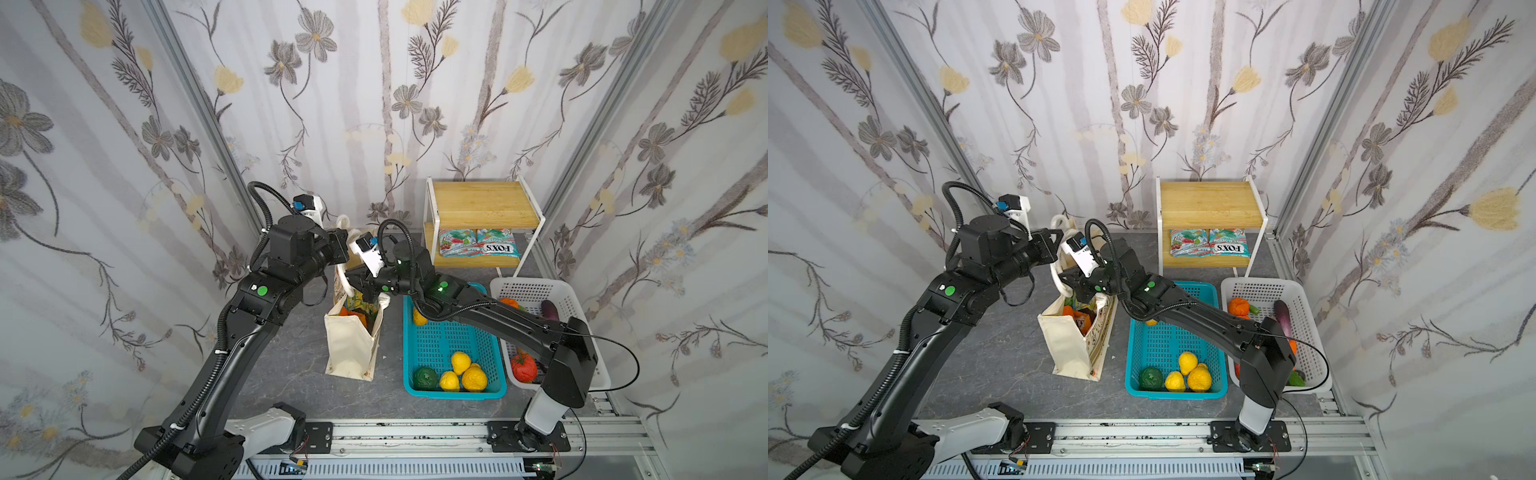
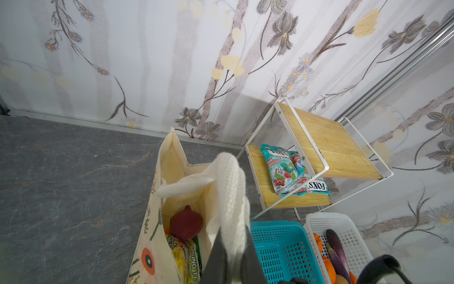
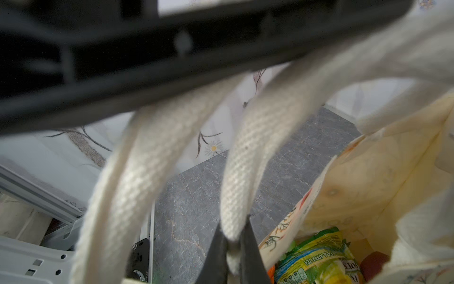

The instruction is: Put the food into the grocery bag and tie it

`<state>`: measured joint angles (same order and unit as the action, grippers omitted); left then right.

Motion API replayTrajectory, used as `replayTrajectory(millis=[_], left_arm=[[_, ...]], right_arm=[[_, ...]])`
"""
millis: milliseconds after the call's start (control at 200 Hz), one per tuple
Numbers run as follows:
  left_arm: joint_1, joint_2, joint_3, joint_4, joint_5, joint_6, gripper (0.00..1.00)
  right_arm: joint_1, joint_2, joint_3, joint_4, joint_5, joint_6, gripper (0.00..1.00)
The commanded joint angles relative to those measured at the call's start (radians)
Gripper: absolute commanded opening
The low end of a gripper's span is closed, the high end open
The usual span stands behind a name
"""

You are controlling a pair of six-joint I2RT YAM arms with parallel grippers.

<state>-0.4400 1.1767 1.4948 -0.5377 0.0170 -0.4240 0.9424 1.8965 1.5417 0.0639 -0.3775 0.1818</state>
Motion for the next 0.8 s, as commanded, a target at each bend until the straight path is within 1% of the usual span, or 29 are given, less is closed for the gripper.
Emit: replayTrajectory(millis=[0,100,150,245,275,345,365,435,545,659,734,769,799], left_arm=[[-0.002,-0.015,0.010,0.027,-0.050,0.014,0.01],[-0.002,-0.011,0.013,0.026,-0.017,0.011,0.05],[-0.002,-0.008,0.009,0.026,-0.001,0.004,0.08],[-0.002,-0.017,-0.007,0.026,-0.007,0.003,0.15],[-0.002,-0.022,-0.012,0.026,-0.011,0.007,0.19],[-0.002,-0.031,-0.023,0.023,-0.011,0.013,0.37],[-0.002,-0.032,-0.025,0.022,-0.007,0.013,0.40],[-0.002,-0.032,-0.027,0.022,0.002,0.006,0.46],[-0.001,-0.022,-0.001,0.022,0.021,0.002,0.59],[-0.002,-0.004,0.044,0.025,0.054,-0.002,0.60],[-0.002,-0.005,0.064,0.025,0.038,0.000,0.60],[-0.002,-0.006,0.072,0.025,0.018,0.005,0.58],[-0.002,-0.009,0.077,0.024,-0.001,0.010,0.54]], right_arm=[[0.003,0.008,-0.009,0.001,-0.089,-0.002,0.00],[-0.006,-0.020,-0.073,0.106,-0.085,0.051,0.00],[-0.014,-0.019,-0.075,0.128,-0.086,0.075,0.00],[-0.027,-0.006,-0.072,0.164,-0.111,0.117,0.00],[-0.029,-0.002,-0.071,0.176,-0.117,0.128,0.00],[-0.032,0.005,-0.065,0.191,-0.120,0.137,0.00],[-0.033,0.007,-0.062,0.193,-0.116,0.137,0.00],[-0.035,0.025,-0.033,0.189,-0.128,0.143,0.00],[-0.036,0.058,0.011,0.207,-0.157,0.167,0.00],[-0.035,0.082,0.027,0.226,-0.178,0.189,0.00],[-0.037,0.082,0.025,0.214,-0.185,0.190,0.00],[-0.038,0.076,0.012,0.216,-0.185,0.190,0.00],[-0.039,0.067,-0.009,0.223,-0.186,0.190,0.00]])
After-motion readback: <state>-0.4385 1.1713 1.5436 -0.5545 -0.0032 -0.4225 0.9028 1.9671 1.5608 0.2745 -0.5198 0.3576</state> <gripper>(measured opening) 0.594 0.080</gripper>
